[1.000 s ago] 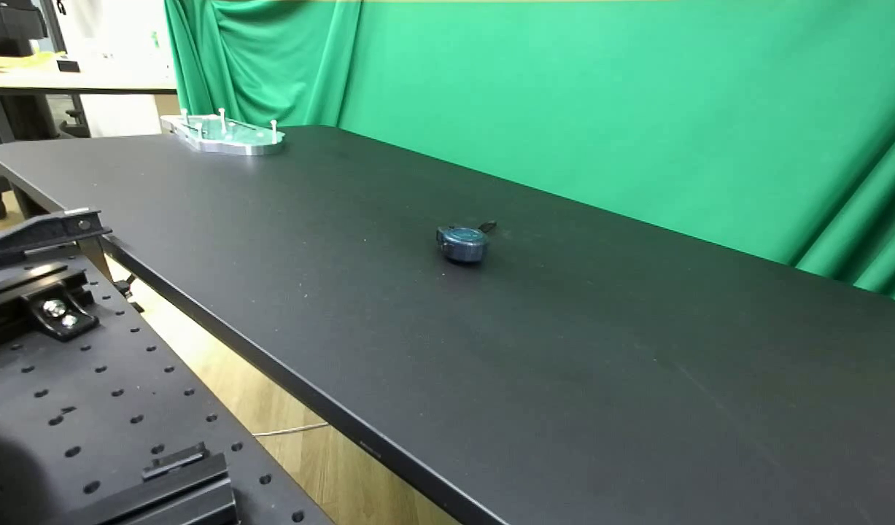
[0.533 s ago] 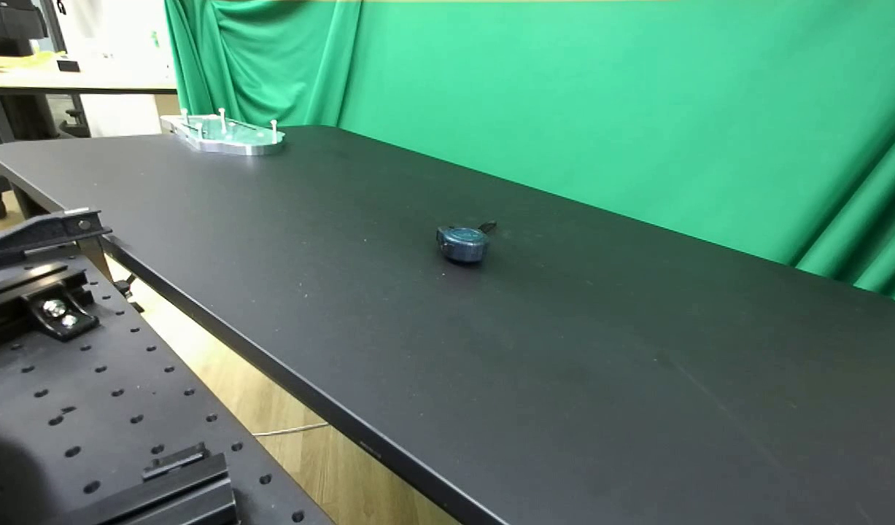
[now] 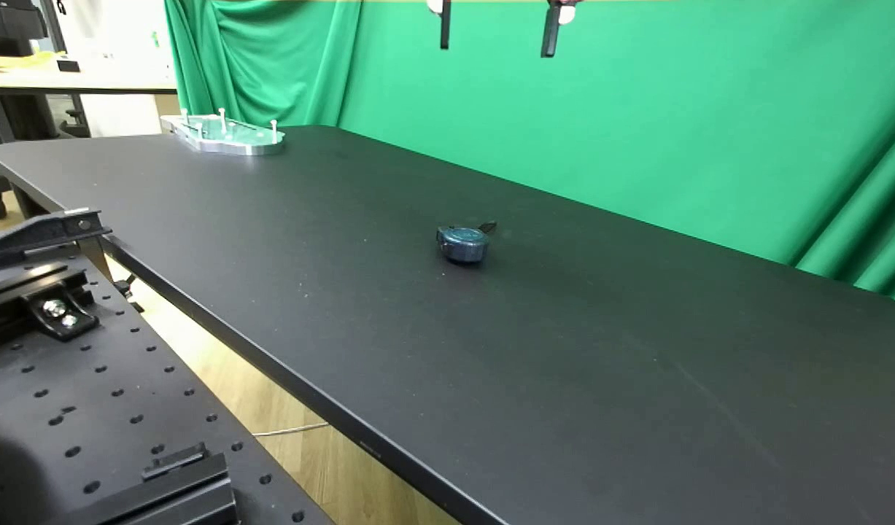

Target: Move the tape measure backwards

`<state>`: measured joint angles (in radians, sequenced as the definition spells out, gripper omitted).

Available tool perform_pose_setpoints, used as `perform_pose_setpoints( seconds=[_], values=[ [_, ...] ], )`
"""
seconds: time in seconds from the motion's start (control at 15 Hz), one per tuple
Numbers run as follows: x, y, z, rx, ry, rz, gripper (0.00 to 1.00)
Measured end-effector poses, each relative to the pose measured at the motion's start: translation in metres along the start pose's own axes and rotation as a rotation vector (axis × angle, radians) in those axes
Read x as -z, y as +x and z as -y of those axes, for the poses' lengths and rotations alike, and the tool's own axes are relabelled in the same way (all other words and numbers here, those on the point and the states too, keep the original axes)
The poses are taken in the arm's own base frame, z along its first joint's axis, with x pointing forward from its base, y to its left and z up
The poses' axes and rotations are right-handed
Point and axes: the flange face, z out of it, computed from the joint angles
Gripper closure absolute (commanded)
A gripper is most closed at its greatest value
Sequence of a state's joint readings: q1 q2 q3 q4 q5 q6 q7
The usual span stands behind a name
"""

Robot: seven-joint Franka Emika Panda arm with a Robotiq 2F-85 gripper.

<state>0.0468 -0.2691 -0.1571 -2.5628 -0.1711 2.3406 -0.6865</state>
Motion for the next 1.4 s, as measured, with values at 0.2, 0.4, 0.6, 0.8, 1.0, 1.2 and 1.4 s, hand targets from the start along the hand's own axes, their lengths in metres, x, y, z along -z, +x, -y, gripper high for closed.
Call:
perform_pose_setpoints(
  seconds=[0.2,0.4,0.6,0.8,1.0,1.2,1.4],
  values=[
    [-0.022,0.003,-0.021,-0.009,-0.001,-0.007,0.0],
    [-0.048,0.011,-0.031,-0.012,0.026,-0.005,0.0],
    [-0.077,0.02,-0.029,0.015,0.06,0.024,0.0],
    [-0.092,0.027,-0.025,0.032,0.073,0.042,0.0],
    [-0.092,0.029,-0.027,0.034,0.071,0.041,0.0],
    [-0.096,0.034,-0.021,0.043,0.062,0.034,0.0],
    [-0.11,0.042,-0.013,0.047,0.045,0.015,0.0]
  ],
)
